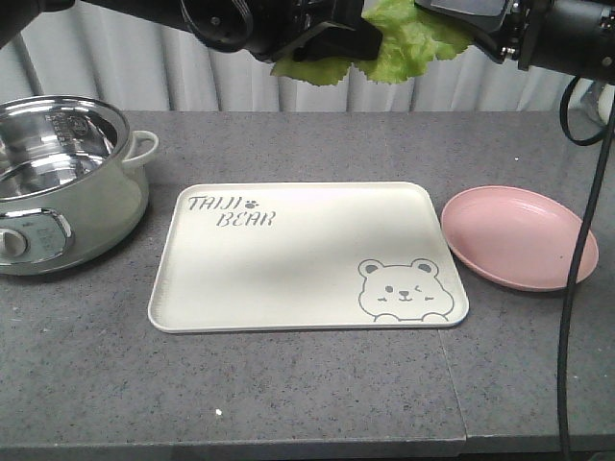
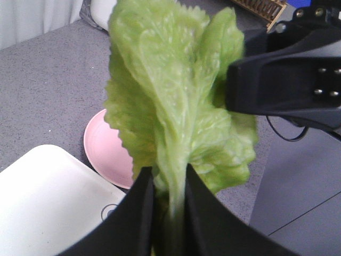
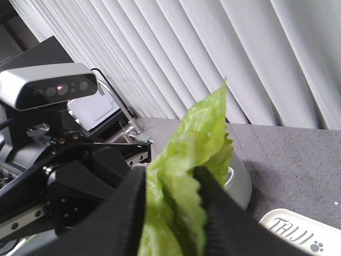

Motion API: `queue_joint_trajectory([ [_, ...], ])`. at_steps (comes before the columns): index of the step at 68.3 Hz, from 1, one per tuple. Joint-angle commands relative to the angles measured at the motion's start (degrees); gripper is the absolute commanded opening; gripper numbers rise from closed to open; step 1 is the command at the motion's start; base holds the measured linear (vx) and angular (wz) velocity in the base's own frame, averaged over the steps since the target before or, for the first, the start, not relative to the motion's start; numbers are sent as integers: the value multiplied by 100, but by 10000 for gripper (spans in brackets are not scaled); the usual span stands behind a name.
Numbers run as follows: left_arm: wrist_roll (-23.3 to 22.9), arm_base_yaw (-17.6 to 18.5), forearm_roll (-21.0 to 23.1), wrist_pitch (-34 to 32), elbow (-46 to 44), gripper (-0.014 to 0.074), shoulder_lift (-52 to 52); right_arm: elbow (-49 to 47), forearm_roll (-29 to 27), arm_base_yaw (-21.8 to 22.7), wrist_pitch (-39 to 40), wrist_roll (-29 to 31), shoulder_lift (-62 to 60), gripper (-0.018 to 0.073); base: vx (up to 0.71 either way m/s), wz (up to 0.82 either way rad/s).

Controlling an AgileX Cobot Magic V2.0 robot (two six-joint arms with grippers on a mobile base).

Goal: Transfer vegetables to tray and serve

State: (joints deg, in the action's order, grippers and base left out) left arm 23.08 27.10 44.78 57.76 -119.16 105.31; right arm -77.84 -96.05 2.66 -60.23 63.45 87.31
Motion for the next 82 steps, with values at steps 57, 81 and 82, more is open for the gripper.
queue_joint_trajectory([
  [57, -26, -80, -326, -197, -167, 545, -930, -182, -770, 449, 64, 279, -168, -5, 0, 0],
  [81, -430, -118, -2761, 911, -167, 516, -1254, -182, 660, 2368, -232, -422, -124, -2, 0, 0],
  [82, -462, -118, -2887, 953, -167, 511, -1246, -182, 744, 2386, -232, -435, -107, -2, 0, 0],
])
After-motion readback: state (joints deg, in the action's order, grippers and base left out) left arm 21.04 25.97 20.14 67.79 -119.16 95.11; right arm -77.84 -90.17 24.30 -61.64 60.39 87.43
